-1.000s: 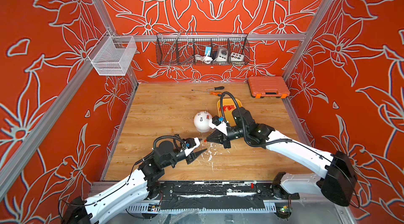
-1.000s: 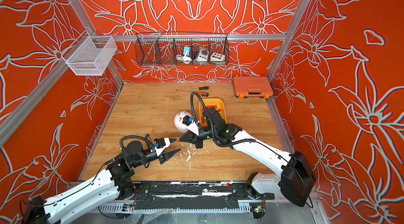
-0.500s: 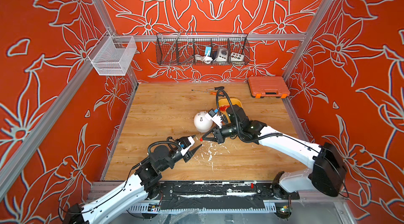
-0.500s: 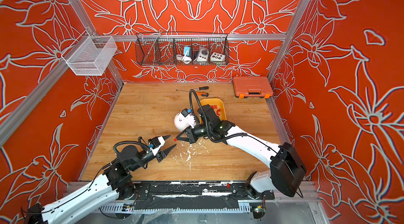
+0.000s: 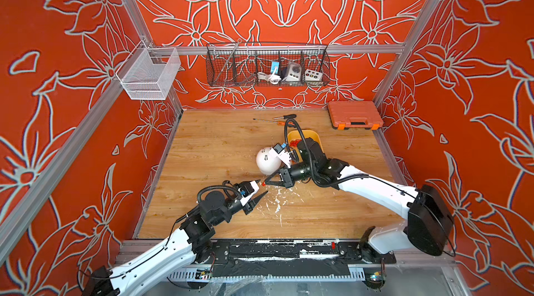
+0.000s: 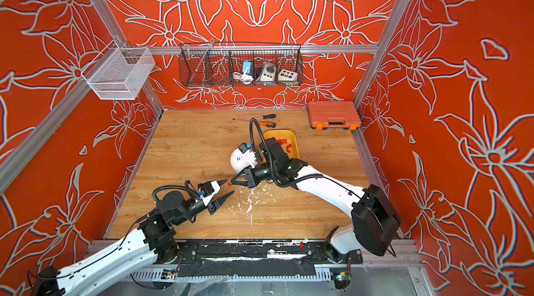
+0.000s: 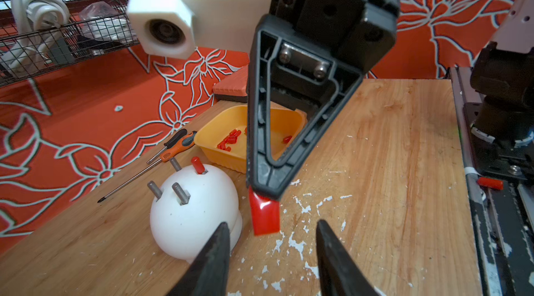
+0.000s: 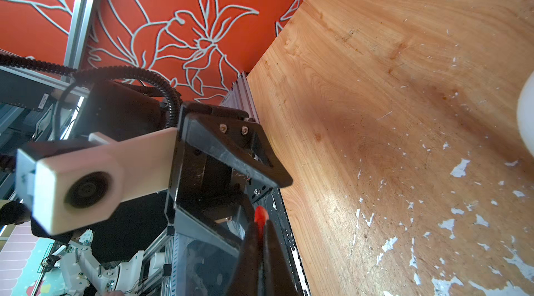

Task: Cover the protruding screws with screw protection sleeves
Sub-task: Pick up the screw protection sleeve from the center of the board.

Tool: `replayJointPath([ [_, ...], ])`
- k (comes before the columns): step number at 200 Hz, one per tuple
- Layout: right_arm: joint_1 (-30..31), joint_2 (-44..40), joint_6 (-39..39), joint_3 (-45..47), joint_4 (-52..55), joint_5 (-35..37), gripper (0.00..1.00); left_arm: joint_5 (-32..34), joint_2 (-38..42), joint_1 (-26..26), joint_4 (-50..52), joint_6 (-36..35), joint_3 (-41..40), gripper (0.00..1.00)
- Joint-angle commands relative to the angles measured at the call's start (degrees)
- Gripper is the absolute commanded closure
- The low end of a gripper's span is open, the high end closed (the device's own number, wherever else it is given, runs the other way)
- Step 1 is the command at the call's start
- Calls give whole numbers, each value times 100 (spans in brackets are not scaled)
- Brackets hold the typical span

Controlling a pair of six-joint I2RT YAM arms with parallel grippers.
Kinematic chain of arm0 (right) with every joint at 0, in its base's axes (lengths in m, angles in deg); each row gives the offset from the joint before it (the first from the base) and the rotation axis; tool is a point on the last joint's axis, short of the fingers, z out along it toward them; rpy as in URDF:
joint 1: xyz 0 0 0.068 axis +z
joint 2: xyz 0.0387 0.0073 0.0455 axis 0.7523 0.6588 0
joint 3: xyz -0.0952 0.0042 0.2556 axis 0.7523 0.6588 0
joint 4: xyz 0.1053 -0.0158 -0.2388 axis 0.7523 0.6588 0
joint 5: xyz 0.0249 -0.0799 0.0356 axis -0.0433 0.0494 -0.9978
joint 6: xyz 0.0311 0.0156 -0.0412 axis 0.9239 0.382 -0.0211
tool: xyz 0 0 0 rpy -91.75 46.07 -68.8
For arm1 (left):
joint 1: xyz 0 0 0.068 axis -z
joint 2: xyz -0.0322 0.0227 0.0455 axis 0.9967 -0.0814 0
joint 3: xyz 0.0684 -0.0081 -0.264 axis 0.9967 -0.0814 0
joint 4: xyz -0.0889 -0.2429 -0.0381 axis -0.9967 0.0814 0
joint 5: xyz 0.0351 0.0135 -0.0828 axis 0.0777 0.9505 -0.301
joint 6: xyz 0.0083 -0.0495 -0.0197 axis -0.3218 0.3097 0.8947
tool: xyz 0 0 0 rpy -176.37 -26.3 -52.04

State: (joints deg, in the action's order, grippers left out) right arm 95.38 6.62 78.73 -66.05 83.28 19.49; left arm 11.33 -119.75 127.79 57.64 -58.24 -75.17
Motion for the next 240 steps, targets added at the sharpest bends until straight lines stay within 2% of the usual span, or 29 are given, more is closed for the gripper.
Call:
replayJointPath([
  [1,43,122,-4,-209,-57,-139,100,-67,36,26,-180,-56,-2,58],
  [44,96,197,-93,-249,13,-149,100,-85,264,26,-174,-57,-92,62],
  [87,107,203,-106,-323,64,-136,100,-155,142,21,-117,-97,-31,82],
  [98,105,171,-73,-323,25,-128,100,-139,111,26,-117,-82,-13,82],
  [107,105,160,-62,-323,13,-110,100,-91,97,26,-141,-63,-21,74],
  [153,105,185,-96,-345,35,-173,100,-63,80,26,-152,-59,-36,71],
  [171,105,180,-187,-393,157,-169,100,-76,62,26,-161,-57,-20,73],
  [186,105,191,-188,-394,173,-167,100,-94,51,26,-136,-65,-6,82],
  [214,105,210,-235,-394,215,-168,100,-86,81,26,-120,-69,-7,89],
  [240,105,198,-216,-394,181,-154,100,-77,66,26,-121,-70,5,93],
])
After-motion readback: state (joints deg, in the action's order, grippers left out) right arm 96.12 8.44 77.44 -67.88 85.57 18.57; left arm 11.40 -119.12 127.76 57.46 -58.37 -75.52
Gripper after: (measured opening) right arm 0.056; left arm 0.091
